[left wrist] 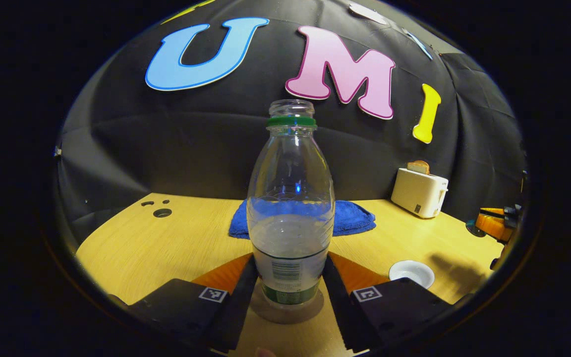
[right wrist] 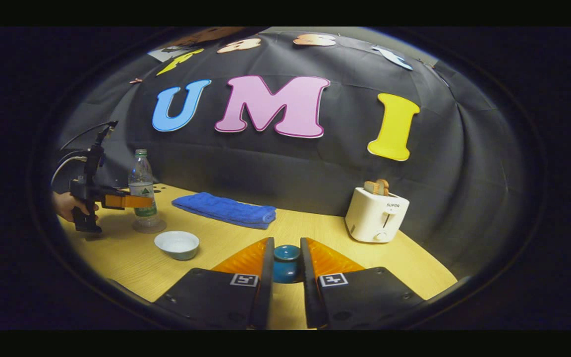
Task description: Open the teacup lid with one hand, grasp the water bottle and pour water into the teacup with the other hand; after pouring, place the water bottle on the coaster and then close the teacup lid.
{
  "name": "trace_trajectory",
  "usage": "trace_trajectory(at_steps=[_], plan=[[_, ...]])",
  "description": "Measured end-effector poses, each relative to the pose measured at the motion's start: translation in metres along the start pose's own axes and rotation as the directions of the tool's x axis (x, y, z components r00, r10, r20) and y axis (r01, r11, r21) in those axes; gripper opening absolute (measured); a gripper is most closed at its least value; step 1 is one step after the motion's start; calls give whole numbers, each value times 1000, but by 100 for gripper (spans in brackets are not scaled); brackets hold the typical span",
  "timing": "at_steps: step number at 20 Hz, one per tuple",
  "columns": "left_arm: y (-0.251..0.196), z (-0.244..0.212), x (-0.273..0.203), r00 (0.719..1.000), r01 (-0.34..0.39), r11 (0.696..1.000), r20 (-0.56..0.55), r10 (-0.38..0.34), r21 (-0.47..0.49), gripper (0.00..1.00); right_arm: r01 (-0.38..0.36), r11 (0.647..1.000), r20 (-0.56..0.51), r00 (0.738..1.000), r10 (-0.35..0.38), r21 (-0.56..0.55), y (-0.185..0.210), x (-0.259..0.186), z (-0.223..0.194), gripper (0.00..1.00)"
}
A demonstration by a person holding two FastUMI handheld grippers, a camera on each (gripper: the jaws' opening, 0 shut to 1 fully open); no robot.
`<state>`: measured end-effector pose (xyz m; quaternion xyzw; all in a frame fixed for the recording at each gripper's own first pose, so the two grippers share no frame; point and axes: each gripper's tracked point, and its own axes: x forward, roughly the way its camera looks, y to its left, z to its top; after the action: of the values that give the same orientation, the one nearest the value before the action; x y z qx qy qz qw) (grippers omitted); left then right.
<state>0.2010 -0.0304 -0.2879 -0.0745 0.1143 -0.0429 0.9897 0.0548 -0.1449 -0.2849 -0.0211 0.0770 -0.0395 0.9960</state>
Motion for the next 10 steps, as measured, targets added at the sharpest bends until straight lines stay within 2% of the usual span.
trace_trajectory(at_steps=[5, 8, 10], plan=[[0, -3, 0, 1000, 2, 1000, -1, -2, 2, 80, -15, 1000, -4, 1000, 15, 8, 8, 2, -1, 25], [-3, -6, 0, 1000, 5, 1000, -8, -5, 13, 86, -29, 999, -5, 1000, 29, 17, 16, 4, -1, 25], [-6, -8, -2, 1000, 9, 1000, -5, -9, 18, 89, -47, 998, -3, 999, 47, 30, 25, 6, 1, 30]])
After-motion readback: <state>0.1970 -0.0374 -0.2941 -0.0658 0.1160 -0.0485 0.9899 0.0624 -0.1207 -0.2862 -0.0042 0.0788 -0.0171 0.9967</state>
